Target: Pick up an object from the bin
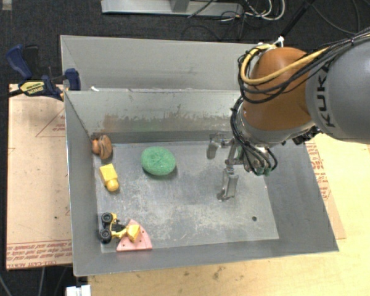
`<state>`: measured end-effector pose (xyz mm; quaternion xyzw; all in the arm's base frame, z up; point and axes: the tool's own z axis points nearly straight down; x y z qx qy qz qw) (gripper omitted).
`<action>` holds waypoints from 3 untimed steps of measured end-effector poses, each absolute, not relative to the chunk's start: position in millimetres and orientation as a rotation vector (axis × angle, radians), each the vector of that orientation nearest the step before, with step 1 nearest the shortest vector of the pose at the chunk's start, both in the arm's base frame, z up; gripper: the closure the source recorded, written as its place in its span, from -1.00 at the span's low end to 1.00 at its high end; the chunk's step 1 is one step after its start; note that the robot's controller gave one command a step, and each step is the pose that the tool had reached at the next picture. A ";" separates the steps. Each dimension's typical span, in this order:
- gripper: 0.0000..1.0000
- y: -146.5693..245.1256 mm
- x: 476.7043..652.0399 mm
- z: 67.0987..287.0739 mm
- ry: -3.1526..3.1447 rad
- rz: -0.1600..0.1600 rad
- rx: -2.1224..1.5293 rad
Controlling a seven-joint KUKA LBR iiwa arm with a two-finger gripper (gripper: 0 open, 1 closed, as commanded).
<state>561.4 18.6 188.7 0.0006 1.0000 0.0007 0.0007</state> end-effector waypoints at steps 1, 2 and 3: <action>-1.00 45.3 578.5 149.1 3.130 0.001 0.049; -1.00 57.6 568.5 104.9 3.132 0.003 0.261; -1.00 73.8 595.1 87.6 3.134 0.001 0.185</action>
Offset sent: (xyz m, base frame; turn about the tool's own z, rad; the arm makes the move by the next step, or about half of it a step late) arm 0.0033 0.0387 -0.0916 0.1821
